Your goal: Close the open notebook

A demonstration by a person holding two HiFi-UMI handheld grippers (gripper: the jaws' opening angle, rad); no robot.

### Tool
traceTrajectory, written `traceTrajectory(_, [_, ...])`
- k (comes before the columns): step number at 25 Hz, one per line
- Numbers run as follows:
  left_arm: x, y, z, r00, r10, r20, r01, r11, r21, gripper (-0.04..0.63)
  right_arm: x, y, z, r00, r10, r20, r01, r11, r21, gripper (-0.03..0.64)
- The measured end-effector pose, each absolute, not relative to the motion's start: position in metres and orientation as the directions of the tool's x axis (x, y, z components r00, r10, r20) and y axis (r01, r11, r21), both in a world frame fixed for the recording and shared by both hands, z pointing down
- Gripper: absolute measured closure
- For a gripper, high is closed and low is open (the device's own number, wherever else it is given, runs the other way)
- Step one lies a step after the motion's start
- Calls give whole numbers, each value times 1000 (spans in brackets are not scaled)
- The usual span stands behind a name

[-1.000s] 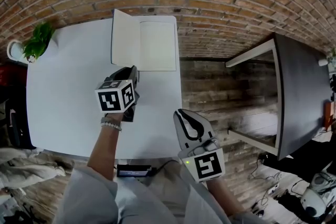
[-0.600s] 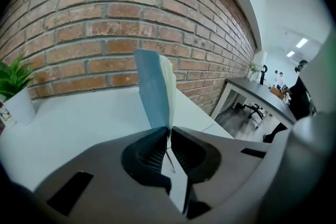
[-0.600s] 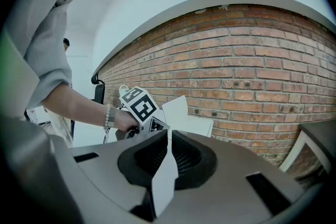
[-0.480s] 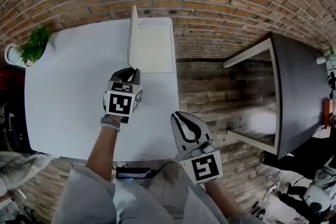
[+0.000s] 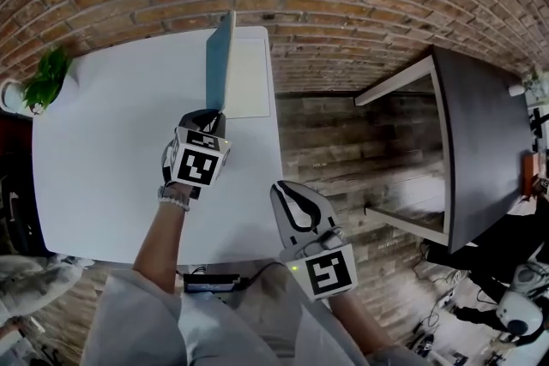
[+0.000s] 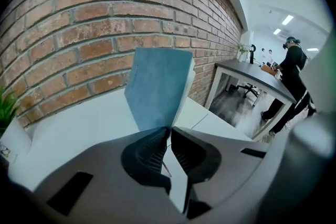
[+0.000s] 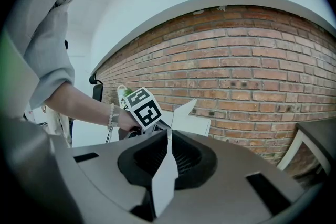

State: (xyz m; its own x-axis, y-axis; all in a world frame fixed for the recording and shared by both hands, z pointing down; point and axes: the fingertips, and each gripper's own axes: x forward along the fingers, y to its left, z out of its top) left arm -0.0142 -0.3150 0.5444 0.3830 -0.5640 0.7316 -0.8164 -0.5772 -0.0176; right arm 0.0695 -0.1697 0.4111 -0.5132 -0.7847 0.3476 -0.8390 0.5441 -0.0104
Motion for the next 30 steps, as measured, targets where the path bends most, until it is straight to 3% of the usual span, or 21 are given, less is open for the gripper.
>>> traceTrajectory(15, [8,-312,566,363,-451,815,-713,-698,-68,535,78,-171,415,-501,-787,360,-845,534,-9,563])
traceTrajectory(30, [3,-304,550,398,-512,761,-709,-698,-99,554,76,-170,407,-503,-795,340,-845,534,-2,563])
